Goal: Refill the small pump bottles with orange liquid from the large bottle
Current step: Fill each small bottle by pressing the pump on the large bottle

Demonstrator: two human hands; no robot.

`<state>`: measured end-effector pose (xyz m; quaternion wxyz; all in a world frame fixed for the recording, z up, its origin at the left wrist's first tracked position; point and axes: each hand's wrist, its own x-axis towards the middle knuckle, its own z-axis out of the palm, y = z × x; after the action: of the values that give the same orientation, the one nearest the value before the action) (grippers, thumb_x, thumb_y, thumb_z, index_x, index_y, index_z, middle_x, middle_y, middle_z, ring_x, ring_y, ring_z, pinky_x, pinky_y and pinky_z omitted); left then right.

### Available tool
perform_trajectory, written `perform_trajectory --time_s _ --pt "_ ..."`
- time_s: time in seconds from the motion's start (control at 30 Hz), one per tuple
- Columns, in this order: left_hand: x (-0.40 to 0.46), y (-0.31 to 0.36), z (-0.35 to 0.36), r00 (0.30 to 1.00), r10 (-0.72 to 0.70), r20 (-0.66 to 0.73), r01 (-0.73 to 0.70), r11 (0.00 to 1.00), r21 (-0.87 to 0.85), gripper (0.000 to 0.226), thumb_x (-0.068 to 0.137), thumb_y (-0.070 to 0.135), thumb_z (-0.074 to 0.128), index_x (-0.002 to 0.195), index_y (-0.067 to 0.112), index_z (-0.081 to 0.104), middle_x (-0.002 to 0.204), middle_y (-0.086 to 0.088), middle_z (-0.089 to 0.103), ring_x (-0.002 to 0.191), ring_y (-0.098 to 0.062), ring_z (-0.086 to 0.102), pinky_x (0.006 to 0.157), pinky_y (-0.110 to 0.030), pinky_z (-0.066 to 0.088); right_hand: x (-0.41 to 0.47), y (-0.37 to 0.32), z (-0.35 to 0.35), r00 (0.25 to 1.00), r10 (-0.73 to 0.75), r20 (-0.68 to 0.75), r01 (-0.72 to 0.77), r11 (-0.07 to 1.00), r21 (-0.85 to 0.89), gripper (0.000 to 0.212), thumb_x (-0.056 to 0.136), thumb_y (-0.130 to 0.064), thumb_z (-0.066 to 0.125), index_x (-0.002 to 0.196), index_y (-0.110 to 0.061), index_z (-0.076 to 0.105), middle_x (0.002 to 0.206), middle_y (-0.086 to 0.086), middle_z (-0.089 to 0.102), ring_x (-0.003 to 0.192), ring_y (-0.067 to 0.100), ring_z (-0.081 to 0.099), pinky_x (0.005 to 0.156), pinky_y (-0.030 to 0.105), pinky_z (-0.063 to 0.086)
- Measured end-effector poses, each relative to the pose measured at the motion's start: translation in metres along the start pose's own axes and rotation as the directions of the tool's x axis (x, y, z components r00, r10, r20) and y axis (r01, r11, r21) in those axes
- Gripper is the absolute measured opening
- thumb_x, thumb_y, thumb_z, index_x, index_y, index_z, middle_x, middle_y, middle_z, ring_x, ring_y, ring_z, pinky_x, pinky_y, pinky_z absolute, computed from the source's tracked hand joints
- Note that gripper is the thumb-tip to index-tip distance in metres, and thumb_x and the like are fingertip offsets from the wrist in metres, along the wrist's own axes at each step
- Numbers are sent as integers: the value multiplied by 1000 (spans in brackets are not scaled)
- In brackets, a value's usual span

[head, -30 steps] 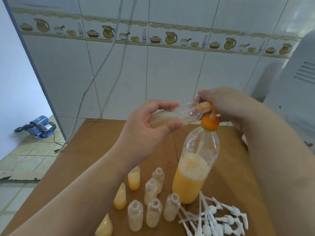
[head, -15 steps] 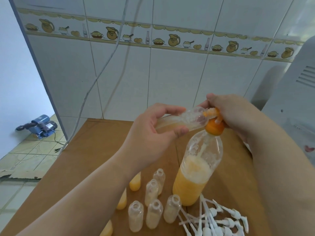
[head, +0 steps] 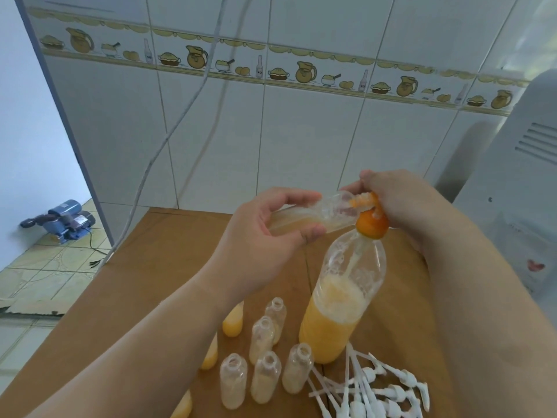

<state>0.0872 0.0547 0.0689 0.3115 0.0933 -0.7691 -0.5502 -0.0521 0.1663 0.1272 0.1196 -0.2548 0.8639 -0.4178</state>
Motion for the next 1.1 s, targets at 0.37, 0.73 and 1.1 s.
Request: perform_trajectory --time_s 0.37,0.73,1.1 --pt "-5 7 -1 1000 26 15 -26 1000 -8 35 70 26 77 104 32 68 96 15 69 89 4 63 76 -9 49 -9 8 -3 1000 -11 1 11 994 110 40 100 -33 37 90 -20 74 83 -3 74 87 16 65 87 35 50" --pt "-1 6 -2 1000 19 3 -19 1000 -1 36 70 25 76 104 32 67 95 16 67 88 5 62 74 -7 48 -4 0 0 998 -25 -58 29 996 82 40 104 -23 27 110 -11 65 89 -7 60 70 6 53 62 11 41" --pt "-1 -2 -1 1000 -18 11 18 1000 -12 38 71 21 77 107 30 68 94 15 69 88 3 64 77 -11 50 -2 -1 6 1000 10 19 -11 999 33 37 102 -21 31 103 -9 66 95 1 67 55 7 56 45 10 41"
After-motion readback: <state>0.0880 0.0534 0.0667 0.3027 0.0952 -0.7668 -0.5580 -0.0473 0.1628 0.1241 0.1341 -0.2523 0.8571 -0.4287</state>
